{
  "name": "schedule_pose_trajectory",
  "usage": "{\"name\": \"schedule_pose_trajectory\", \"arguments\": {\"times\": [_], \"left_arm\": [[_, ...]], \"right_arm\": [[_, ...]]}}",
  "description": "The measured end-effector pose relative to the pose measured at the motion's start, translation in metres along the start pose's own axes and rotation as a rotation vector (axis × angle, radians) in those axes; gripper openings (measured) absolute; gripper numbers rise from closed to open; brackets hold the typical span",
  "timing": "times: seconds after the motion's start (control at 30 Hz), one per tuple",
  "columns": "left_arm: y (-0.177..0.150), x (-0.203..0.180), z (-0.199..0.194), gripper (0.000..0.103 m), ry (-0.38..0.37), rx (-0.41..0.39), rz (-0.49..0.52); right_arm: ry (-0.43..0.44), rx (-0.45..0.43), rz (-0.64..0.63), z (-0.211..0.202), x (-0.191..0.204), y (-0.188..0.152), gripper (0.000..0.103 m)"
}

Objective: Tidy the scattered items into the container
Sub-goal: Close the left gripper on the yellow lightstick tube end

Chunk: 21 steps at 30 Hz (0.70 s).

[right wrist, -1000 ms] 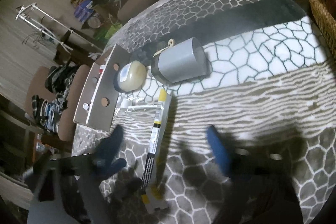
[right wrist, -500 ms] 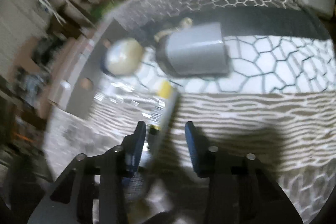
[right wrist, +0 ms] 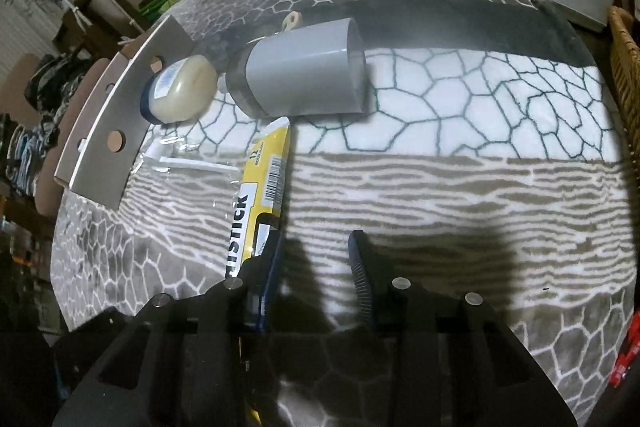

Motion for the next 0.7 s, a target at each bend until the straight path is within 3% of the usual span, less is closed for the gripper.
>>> {"name": "schedule_pose_trajectory", "arguments": {"times": [0.2, 0.33, 0.4, 0.47, 0.5, 0.67, 0.7], "left_arm": [[-0.005, -0.016, 0.01, 0.063, 0.079, -0.014, 0.042], [-0.009, -0.023, 0.012, 0.061, 0.138, -0.051, 0.063], [-0.013, -0.022, 0.009, 0.052, 0.153, -0.078, 0.061], [-0.015, -0.02, 0.005, 0.03, 0.132, -0.084, 0.052], [-0.016, -0.019, 0.005, 0.025, 0.105, -0.078, 0.037], [-0.018, -0.011, 0.0, 0.024, 0.051, -0.071, 0.017], [-0.018, -0.012, -0.001, 0.023, 0.051, -0.065, 0.023]], "right_arm": [[0.097, -0.055, 0.082, -0.017, 0.004, 0.01, 0.036], [0.159, -0.072, 0.043, -0.019, 0.022, 0.015, 0.037], [0.144, -0.051, 0.029, -0.011, 0.027, 0.013, 0.038], [0.124, -0.013, 0.018, 0.001, 0.028, 0.009, 0.038], [0.138, 0.004, 0.032, 0.005, 0.026, 0.006, 0.037], [0.15, -0.014, 0.061, 0.002, 0.017, 0.007, 0.037], [0.146, -0.017, 0.058, 0.001, 0.016, 0.007, 0.033]]}}
Point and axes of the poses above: each gripper's, at about its wrist camera, not at the fingertips, and z roughly the way its jaws point, x to its left, y to its top, the point moved 4 cm from there along z, roughly the way its jaws point, and after that the axes turned 2 degrees about -x, right-handed, at the moved point
